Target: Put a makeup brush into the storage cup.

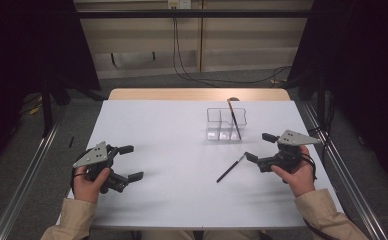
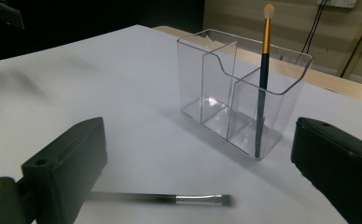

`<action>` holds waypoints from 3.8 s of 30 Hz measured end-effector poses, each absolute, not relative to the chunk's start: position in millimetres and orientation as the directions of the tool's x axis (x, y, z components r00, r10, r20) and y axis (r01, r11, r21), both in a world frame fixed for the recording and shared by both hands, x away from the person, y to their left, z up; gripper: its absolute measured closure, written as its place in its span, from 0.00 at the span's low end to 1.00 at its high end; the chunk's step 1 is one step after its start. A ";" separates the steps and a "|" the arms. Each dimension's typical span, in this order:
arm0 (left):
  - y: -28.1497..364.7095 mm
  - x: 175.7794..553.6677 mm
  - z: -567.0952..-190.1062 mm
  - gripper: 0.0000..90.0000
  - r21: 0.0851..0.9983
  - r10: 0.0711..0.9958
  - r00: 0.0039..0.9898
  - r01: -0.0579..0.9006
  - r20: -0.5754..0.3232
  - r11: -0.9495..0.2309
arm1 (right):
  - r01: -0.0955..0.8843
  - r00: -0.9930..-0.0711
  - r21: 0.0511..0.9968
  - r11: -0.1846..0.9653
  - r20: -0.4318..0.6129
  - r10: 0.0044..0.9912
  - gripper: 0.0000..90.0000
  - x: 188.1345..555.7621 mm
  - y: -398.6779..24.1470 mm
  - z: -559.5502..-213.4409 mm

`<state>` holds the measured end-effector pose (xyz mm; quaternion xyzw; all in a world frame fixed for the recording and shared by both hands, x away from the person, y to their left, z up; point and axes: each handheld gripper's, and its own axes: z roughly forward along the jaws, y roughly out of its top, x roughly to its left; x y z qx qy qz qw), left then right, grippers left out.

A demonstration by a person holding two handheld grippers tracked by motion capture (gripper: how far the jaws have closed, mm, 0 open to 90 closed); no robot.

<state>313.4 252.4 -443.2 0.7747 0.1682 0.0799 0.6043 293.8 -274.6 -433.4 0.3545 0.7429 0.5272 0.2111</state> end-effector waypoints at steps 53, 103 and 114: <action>244.5 317.6 -445.2 0.00 0.960 0.335 0.939 0.163 -0.079 -0.230 | 0.415 -0.642 0.872 0.262 0.077 0.763 0.04 332.3 -235.2 -446.5; 239.0 318.7 -446.9 0.00 0.957 0.306 0.947 0.172 -0.095 -0.236 | 0.781 -0.502 0.479 0.399 0.102 0.859 0.08 356.0 -209.3 -442.9; 238.2 319.5 -448.4 0.00 0.955 0.302 0.948 0.174 -0.097 -0.240 | 0.817 -0.474 0.435 0.379 0.131 0.871 0.09 355.8 -210.0 -450.3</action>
